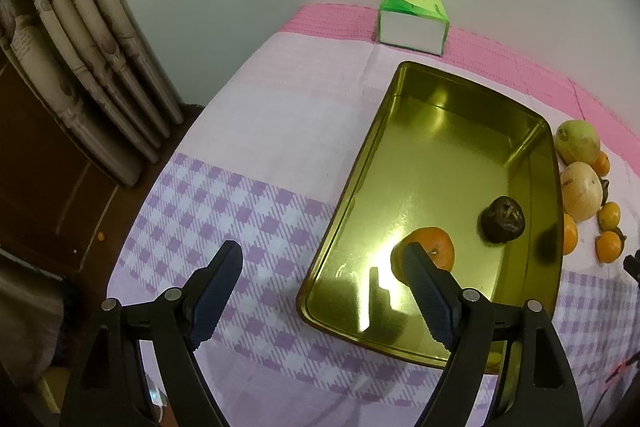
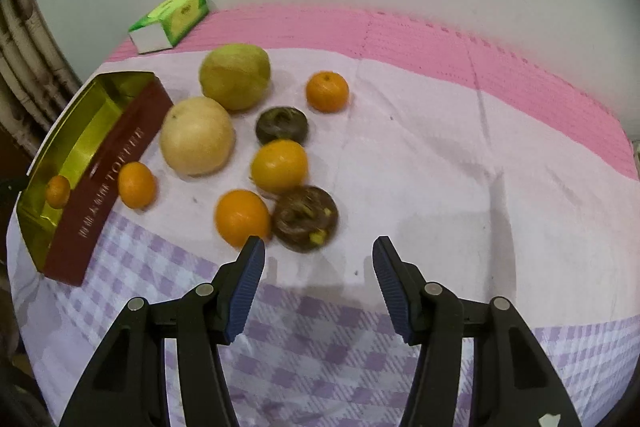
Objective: Organize fruits
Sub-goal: 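Return the right gripper to the fruits and grasp another dark brown fruit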
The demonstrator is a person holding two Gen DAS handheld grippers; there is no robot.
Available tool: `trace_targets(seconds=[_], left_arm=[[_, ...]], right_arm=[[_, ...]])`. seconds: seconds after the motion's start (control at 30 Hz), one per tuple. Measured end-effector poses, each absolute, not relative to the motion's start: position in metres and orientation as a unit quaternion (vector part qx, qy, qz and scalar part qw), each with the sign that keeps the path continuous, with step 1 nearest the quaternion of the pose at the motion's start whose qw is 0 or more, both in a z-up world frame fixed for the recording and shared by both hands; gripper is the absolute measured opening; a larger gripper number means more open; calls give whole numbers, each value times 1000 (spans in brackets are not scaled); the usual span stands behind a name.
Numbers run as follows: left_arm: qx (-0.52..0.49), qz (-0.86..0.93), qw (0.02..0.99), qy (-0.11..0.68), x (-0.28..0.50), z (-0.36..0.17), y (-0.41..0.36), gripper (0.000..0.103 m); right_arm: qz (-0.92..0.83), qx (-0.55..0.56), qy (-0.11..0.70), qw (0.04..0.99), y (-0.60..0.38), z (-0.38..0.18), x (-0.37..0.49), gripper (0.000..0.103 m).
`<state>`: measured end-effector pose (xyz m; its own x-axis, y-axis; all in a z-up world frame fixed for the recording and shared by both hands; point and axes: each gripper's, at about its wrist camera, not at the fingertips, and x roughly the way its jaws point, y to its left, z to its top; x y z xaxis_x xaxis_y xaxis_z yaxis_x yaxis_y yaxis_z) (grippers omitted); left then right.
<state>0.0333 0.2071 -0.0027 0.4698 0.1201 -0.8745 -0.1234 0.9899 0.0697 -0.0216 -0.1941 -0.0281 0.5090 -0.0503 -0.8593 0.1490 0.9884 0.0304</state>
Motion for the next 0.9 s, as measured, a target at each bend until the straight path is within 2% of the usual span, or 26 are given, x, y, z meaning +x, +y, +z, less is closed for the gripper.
trace_targets(seconds=[0.4, 0.63, 0.9], left_arm=[[10, 17, 859, 512, 25, 11, 166, 82], [26, -29, 853, 520, 27, 15, 122, 82], [44, -75, 844, 529, 27, 15, 68, 82]], right_arm=[[-25, 46, 486, 873, -194, -49, -7, 48], [-10, 36, 477, 878, -191, -55, 5, 42], [-9, 34, 459, 888, -189, -56, 4, 41]])
